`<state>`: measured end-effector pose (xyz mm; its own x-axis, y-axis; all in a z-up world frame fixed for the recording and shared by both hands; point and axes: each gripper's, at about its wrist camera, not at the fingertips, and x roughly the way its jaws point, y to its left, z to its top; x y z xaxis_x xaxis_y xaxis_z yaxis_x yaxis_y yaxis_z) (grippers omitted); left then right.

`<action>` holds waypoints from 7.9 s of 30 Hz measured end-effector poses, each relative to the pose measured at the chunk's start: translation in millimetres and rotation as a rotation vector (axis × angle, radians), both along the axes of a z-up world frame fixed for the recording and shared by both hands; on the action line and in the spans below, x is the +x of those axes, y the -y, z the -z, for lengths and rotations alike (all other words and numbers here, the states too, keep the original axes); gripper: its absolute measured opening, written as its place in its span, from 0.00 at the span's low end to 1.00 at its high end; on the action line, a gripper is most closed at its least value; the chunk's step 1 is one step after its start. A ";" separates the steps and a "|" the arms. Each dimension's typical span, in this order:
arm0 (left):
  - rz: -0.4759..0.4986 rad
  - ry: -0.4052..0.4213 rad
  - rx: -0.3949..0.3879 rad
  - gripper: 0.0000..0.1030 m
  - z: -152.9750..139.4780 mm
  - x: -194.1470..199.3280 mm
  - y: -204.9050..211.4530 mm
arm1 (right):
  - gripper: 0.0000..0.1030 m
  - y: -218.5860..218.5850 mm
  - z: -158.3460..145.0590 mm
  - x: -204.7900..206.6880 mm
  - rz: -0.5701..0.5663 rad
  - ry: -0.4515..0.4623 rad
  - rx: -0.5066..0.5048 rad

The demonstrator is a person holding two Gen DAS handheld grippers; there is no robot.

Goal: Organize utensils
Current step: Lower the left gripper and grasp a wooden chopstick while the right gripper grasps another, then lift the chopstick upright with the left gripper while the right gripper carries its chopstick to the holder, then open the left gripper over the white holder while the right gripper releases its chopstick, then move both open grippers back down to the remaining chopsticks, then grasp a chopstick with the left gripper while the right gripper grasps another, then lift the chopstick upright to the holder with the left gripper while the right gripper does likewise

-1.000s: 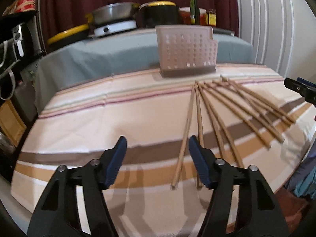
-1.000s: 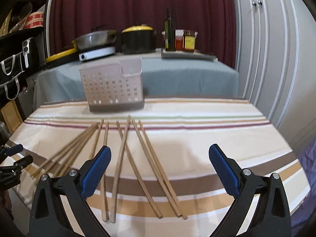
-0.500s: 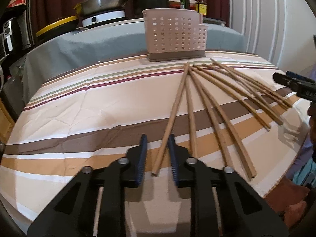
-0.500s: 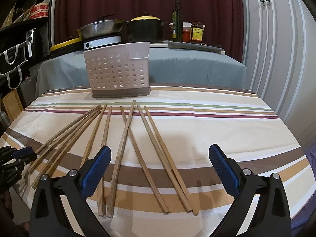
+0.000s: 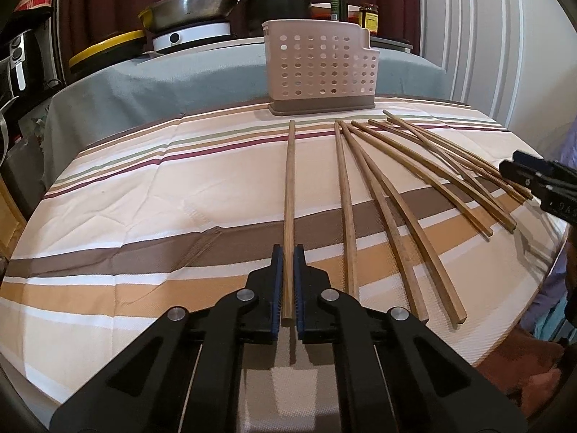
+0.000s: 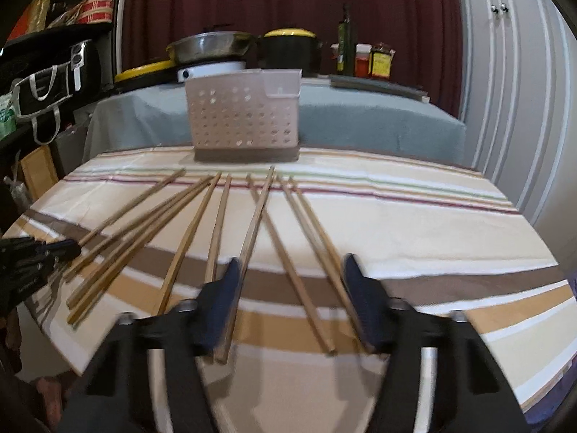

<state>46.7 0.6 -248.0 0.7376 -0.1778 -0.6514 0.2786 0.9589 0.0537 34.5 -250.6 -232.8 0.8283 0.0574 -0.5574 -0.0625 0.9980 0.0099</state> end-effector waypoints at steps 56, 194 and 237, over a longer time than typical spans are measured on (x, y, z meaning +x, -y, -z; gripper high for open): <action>-0.047 0.207 -0.025 0.06 -65.1 -21.4 -8.3 | 0.07 -6.4 -48.0 -36.1 -0.087 0.204 0.004; -0.036 0.085 -0.002 0.40 -6.3 -18.3 17.1 | 0.15 20.5 26.1 -12.3 -0.040 0.046 0.026; -0.062 0.273 -0.057 0.06 -77.9 -39.6 4.2 | 0.07 8.1 -60.8 -45.9 -0.044 0.267 0.016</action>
